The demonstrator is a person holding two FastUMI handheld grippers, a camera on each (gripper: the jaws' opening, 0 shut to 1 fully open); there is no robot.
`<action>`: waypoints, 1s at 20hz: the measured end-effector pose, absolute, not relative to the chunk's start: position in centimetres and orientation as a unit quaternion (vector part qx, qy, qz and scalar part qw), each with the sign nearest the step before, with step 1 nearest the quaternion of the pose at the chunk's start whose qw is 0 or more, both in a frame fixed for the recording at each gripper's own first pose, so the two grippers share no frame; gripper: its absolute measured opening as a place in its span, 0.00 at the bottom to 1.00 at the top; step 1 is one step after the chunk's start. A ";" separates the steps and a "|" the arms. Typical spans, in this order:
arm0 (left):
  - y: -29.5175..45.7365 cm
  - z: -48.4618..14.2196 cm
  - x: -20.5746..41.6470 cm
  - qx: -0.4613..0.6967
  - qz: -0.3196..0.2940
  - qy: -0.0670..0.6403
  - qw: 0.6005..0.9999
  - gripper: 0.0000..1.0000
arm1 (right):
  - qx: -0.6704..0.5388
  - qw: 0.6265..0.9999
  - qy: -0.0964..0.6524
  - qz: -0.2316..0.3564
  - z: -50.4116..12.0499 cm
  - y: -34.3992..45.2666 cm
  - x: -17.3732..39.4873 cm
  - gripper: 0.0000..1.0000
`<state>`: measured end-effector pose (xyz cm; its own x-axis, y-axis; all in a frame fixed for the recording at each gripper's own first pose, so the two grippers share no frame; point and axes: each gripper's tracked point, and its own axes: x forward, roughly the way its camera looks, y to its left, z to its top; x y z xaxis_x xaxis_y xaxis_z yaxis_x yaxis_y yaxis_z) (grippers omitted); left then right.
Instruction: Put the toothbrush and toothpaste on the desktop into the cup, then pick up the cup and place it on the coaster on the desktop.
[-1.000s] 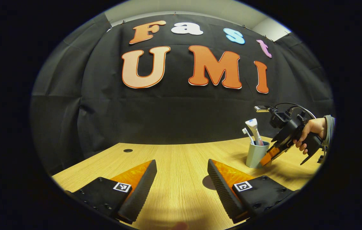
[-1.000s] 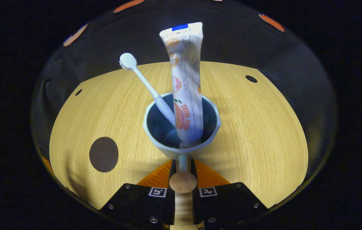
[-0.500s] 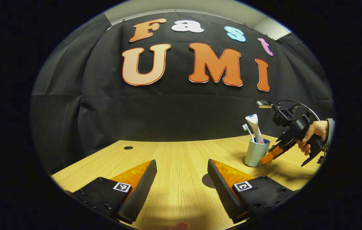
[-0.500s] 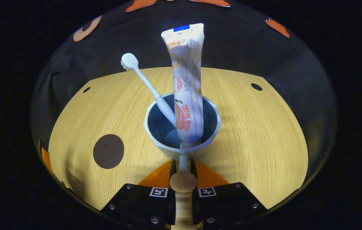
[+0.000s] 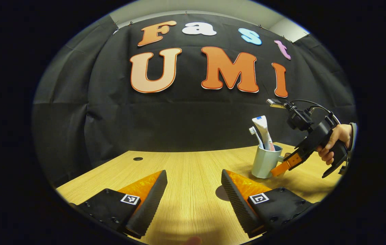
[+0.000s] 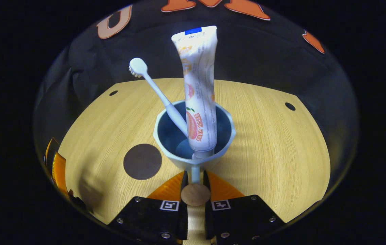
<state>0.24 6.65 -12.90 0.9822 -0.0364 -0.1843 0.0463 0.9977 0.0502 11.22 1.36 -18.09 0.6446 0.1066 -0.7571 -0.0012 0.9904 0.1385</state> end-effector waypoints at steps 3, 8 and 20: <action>6.7 -13.1 0.3 0.027 -0.018 0.096 0.995 1.00 | 0.060 0.906 0.417 0.049 -18.1 1.5 11.4 0.20; 6.8 -13.3 0.2 0.024 -0.013 0.098 0.995 1.00 | 0.054 0.906 0.414 0.073 -18.2 1.2 11.5 0.20; 7.8 -14.1 -0.3 0.014 0.001 0.103 0.995 1.00 | 0.035 0.901 0.417 0.118 -17.9 0.5 12.0 0.20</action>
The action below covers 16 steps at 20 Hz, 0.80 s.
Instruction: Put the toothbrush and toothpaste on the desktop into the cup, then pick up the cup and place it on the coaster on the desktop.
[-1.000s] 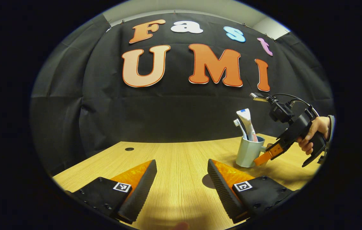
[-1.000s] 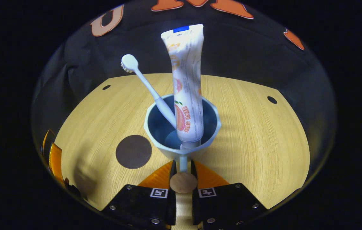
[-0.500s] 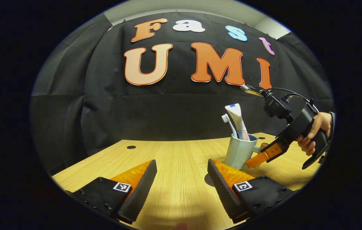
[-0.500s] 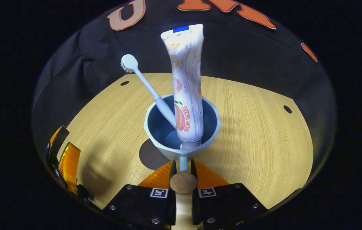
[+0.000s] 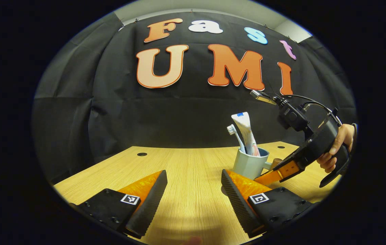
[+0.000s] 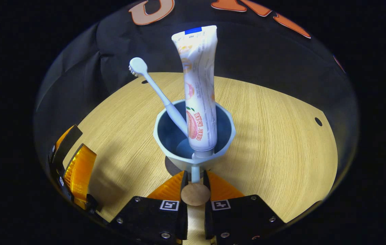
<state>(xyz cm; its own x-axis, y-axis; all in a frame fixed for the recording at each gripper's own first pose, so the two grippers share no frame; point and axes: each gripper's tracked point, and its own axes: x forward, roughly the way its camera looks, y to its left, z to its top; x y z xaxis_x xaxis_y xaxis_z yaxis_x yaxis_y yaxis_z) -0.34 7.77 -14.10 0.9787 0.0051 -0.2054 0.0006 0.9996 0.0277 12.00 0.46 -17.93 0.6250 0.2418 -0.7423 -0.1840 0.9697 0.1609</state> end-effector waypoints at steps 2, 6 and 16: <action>7.8 -14.4 -0.2 0.014 0.003 0.105 0.994 1.00 | 0.031 0.900 0.417 0.122 -18.0 0.7 12.1 0.20; 7.9 -14.7 -0.4 0.011 0.004 0.108 0.994 1.00 | 0.018 0.894 0.428 0.132 -18.3 0.5 11.8 0.20; 7.6 -15.2 0.0 0.003 0.004 0.116 0.993 1.00 | 0.003 0.900 0.413 0.141 -17.4 0.1 11.5 0.33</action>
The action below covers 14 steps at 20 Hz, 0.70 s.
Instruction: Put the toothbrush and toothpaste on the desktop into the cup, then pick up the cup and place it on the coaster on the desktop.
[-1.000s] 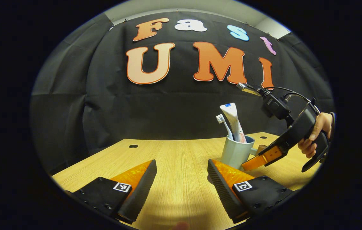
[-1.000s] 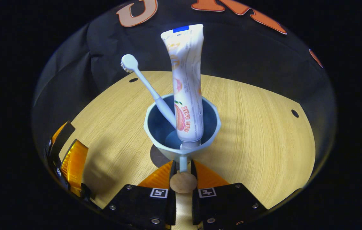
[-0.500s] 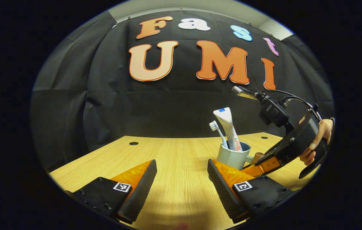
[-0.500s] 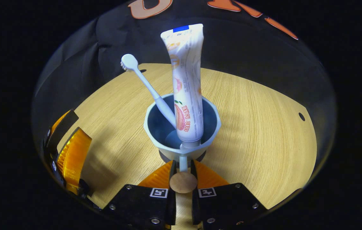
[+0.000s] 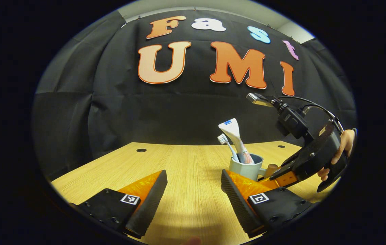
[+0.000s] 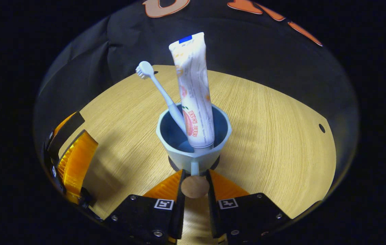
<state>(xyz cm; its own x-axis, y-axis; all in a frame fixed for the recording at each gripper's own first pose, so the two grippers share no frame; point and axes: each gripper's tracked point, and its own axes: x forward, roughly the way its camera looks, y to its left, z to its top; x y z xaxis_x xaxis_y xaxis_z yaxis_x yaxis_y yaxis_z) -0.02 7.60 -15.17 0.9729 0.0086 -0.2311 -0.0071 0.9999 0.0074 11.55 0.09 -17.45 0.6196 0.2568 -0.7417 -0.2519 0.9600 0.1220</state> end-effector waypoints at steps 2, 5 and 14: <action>7.7 -15.2 -0.1 0.005 0.008 0.119 0.993 1.00 | 0.014 0.904 0.399 0.155 -16.7 0.4 11.2 0.43; 7.3 -14.9 -0.1 0.004 0.006 0.117 0.993 1.00 | 0.027 0.913 0.375 0.157 -15.9 -0.2 11.0 0.56; 5.5 -12.9 0.9 0.020 0.002 0.102 0.995 0.97 | 0.038 0.946 0.283 0.156 -12.9 -3.8 9.3 0.68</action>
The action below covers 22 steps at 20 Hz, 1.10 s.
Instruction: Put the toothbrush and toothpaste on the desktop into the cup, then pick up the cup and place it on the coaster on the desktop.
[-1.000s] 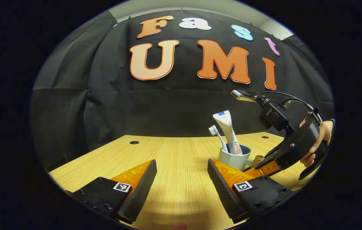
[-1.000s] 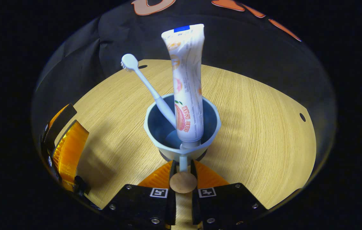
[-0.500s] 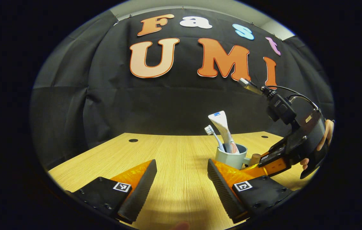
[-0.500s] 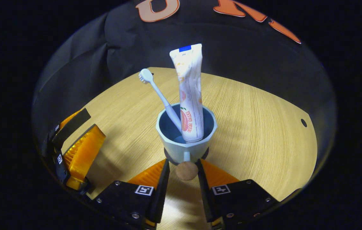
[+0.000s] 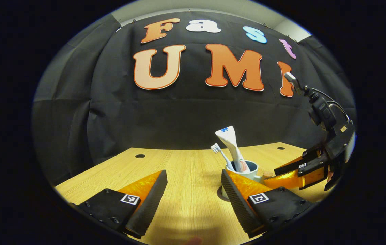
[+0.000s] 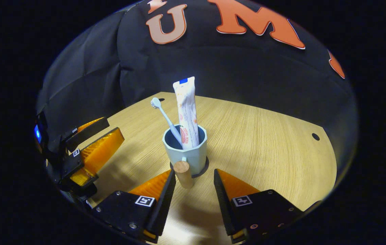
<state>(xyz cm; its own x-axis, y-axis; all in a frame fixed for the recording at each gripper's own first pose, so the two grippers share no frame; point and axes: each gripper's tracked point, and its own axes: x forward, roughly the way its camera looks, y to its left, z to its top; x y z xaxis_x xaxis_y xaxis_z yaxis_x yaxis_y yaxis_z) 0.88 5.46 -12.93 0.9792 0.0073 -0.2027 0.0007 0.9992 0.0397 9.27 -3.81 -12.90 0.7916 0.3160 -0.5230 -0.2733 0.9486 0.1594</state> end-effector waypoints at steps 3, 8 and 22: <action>4.5 -12.5 0.9 0.016 -0.004 0.100 0.995 1.00 | 0.038 0.960 0.238 0.141 -11.3 -5.5 8.9 0.70; 2.9 -11.2 1.0 0.013 -0.014 0.089 0.996 1.00 | 0.061 0.973 0.190 0.112 -10.4 -8.9 8.0 0.73; -2.9 -7.7 0.9 0.035 -0.040 0.042 0.998 1.00 | 0.035 0.997 0.064 0.005 -8.4 -15.8 6.5 0.77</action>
